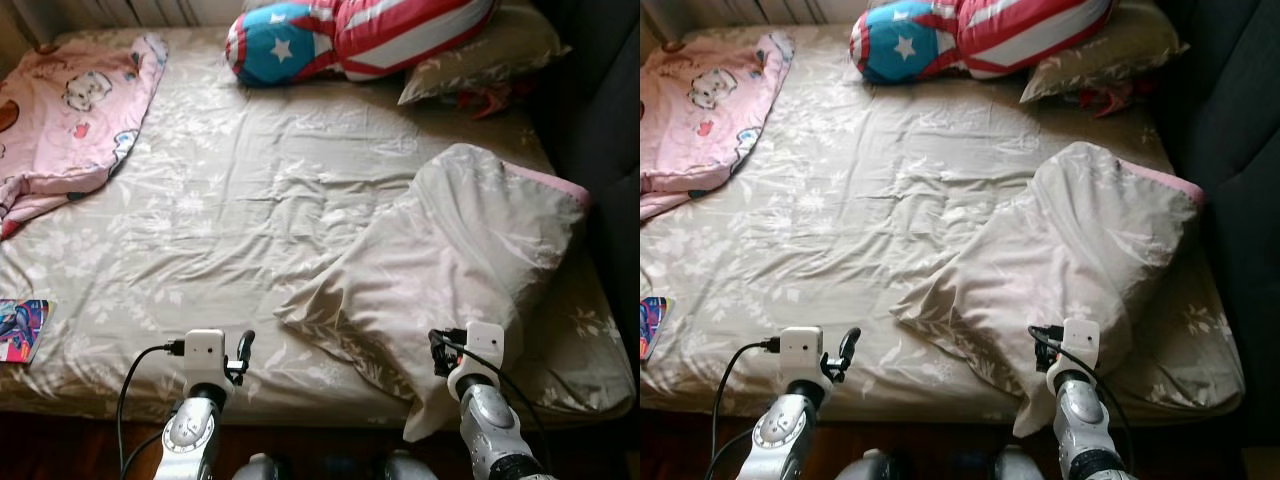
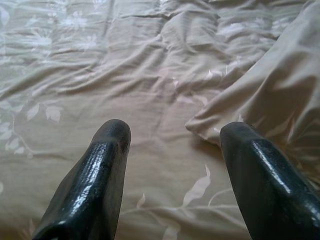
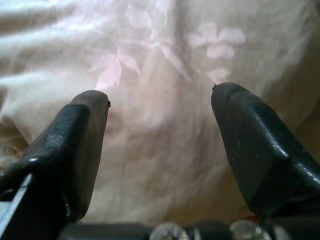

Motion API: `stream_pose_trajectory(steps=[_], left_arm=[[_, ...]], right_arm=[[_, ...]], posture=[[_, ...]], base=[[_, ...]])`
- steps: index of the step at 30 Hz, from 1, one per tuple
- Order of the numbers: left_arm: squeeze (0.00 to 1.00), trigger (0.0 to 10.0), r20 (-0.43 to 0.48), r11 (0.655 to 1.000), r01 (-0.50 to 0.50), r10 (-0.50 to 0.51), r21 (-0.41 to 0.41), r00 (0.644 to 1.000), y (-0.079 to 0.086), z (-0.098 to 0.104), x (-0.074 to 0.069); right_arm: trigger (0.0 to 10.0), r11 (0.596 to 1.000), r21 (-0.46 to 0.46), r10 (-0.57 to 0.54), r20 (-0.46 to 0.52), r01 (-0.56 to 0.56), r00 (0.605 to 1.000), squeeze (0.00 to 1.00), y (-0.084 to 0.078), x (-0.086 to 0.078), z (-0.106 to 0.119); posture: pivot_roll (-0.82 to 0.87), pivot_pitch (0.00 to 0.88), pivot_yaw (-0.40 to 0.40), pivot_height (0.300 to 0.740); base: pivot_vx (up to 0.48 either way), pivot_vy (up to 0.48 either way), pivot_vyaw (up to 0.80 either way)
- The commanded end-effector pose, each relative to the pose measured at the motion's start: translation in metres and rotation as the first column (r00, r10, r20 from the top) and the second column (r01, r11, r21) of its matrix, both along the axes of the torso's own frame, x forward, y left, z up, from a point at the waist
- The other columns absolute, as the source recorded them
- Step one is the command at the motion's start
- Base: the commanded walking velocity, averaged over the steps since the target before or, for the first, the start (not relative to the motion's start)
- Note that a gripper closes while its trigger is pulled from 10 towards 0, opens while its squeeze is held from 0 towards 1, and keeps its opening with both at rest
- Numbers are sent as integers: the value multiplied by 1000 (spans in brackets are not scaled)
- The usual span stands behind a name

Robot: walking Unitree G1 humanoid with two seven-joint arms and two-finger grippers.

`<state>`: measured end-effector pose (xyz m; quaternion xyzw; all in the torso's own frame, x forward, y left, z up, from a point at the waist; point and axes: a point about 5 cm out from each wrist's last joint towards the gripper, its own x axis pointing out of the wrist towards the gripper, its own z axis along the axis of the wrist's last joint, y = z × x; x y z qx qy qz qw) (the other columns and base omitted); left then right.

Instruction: Clean up the room

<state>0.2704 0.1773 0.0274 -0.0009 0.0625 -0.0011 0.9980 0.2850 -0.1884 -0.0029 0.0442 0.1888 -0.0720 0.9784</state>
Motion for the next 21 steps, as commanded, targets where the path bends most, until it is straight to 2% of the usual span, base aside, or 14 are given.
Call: stream_pose_trajectory(steps=[1,7,13,16,20,21], left_arm=[[0,10000,-37,1000,-11,10,-8,999,2,-7,-6],[0,10000,-38,1000,-11,11,-6,999,3,-7,-7],[0,10000,-44,1000,-14,14,-3,999,5,-8,-9],[0,10000,-45,1000,-13,12,-3,999,4,-8,-9],[0,10000,-46,1000,-15,15,-2,999,5,-8,-10],[0,10000,-49,1000,-16,15,-2,999,5,-8,-11]], right_arm=[[10000,1000,2,-6,-41,6,999,0,0,-10,-10],[10000,1000,0,-15,-36,15,999,0,-1,-8,-8],[10000,999,20,-34,4,34,999,0,-2,3,2],[10000,999,17,-37,6,37,999,0,-2,5,4],[10000,998,16,-65,44,64,997,0,-5,8,9],[10000,996,42,-79,55,76,995,0,-4,10,11]], posture=[[-68,258,55,666],[-62,259,57,666],[-56,258,59,666],[-56,258,59,646],[-52,260,61,646],[-48,261,62,646]], base=[[0,0,0],[0,0,0],[0,0,0],[0,0,0],[0,0,0],[0,0,0]])
